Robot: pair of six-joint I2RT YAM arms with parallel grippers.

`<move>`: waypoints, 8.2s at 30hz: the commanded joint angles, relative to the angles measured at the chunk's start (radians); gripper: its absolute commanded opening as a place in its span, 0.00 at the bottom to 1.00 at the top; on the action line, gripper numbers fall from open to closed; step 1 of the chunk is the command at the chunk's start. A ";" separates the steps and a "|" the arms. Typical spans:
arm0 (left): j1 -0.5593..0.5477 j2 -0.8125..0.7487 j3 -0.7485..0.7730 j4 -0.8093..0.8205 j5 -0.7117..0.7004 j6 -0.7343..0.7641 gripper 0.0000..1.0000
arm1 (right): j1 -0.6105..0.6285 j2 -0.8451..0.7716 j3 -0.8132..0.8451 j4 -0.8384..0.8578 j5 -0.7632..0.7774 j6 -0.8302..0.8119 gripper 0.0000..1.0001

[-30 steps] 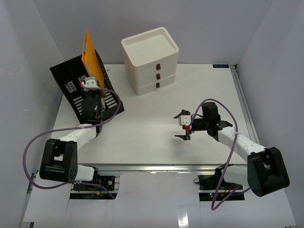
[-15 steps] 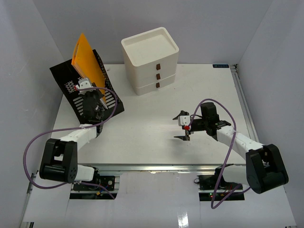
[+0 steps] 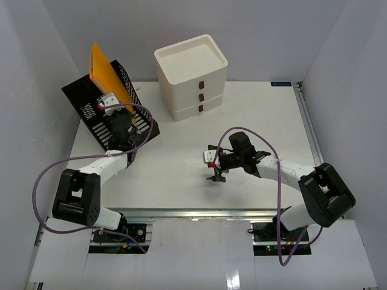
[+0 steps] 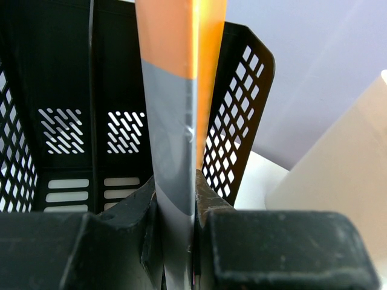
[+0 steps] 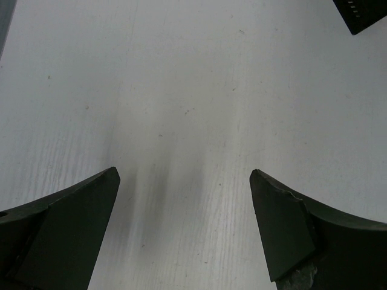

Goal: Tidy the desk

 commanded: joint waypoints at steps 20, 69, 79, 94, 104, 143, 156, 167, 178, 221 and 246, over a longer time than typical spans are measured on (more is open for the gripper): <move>-0.018 -0.109 -0.093 -0.212 -0.076 0.032 0.00 | -0.017 -0.018 -0.012 0.058 -0.008 0.035 0.95; 0.026 -0.497 -0.193 -0.252 0.263 0.084 0.00 | 0.318 0.856 1.073 0.171 0.185 -0.237 0.94; 0.026 -0.529 -0.188 -0.256 0.271 0.104 0.00 | 0.344 0.927 1.117 0.156 0.215 -0.279 0.83; 0.044 -0.417 -0.170 -0.103 0.323 0.206 0.00 | 0.349 0.897 1.063 0.020 0.193 -0.340 0.47; 0.101 -0.263 -0.164 0.022 0.415 0.180 0.00 | 0.350 0.879 1.055 -0.009 0.161 -0.330 0.42; 0.137 -0.095 -0.204 0.026 0.381 0.212 0.00 | 0.354 0.844 1.029 -0.031 0.135 -0.256 0.38; 0.135 -0.059 -0.222 -0.013 0.367 0.131 0.00 | 0.354 0.835 1.008 -0.024 0.130 -0.230 0.39; 0.135 -0.168 -0.220 -0.200 0.439 0.018 0.70 | 0.356 0.798 1.011 -0.010 0.145 -0.156 0.66; 0.137 -0.285 -0.103 -0.365 0.468 0.049 0.98 | 0.322 0.653 1.094 -0.153 0.067 0.101 0.84; 0.135 -0.948 0.002 -0.799 1.504 -0.419 0.98 | -0.446 -0.309 0.271 -0.398 0.196 0.679 0.90; -0.018 -0.887 -0.324 -0.680 1.530 -0.307 0.98 | -0.494 -0.561 0.061 -0.356 0.346 0.657 0.90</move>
